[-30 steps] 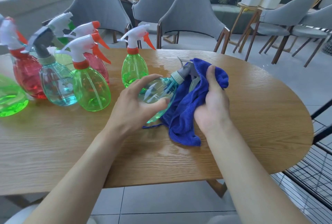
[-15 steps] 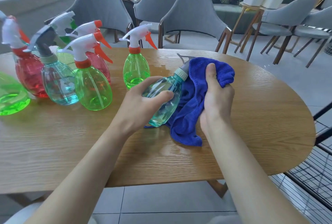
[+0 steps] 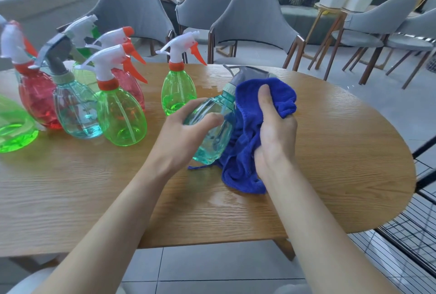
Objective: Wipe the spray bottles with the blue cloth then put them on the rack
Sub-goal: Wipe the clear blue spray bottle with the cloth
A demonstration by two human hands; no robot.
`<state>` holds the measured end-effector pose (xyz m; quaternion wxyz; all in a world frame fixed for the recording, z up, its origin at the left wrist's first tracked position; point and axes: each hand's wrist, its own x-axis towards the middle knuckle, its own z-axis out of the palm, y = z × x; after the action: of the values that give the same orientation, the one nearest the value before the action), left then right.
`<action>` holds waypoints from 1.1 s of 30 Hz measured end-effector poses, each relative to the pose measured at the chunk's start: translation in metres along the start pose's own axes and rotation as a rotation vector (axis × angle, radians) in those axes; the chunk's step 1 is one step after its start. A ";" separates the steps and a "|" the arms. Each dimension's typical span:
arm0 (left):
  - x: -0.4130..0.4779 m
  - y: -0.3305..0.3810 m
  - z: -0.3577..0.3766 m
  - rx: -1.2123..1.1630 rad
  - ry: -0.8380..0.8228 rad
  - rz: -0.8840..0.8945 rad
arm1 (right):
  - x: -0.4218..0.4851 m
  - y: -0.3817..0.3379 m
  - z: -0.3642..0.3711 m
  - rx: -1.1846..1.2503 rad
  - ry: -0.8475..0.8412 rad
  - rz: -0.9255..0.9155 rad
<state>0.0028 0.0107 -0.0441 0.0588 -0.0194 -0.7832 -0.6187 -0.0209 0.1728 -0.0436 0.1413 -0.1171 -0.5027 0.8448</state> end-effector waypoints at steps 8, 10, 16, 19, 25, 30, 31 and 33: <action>-0.002 0.003 0.004 -0.046 -0.030 0.006 | 0.001 -0.003 0.000 0.103 0.005 0.094; -0.002 0.004 0.002 -0.025 -0.042 0.013 | 0.001 -0.003 -0.001 0.157 -0.030 0.123; -0.003 0.007 -0.002 -0.093 -0.135 -0.015 | 0.002 0.000 -0.004 0.288 -0.267 0.327; -0.003 0.010 -0.002 -0.118 -0.168 -0.032 | 0.006 -0.003 -0.006 0.305 -0.337 0.311; -0.002 0.008 0.000 -0.110 -0.111 -0.057 | 0.006 0.001 -0.007 0.315 -0.288 0.333; -0.001 0.006 0.003 -0.124 -0.042 -0.060 | -0.007 0.003 0.002 0.161 -0.303 0.206; -0.001 0.006 0.004 -0.126 -0.030 -0.057 | -0.010 0.005 0.005 0.117 -0.270 0.167; -0.002 0.006 0.007 -0.161 -0.008 -0.062 | -0.015 0.007 0.011 0.068 -0.227 0.131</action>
<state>0.0051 0.0194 -0.0401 0.0346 -0.0022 -0.7314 -0.6811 -0.0119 0.1556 -0.0438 0.0318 -0.0485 -0.4779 0.8765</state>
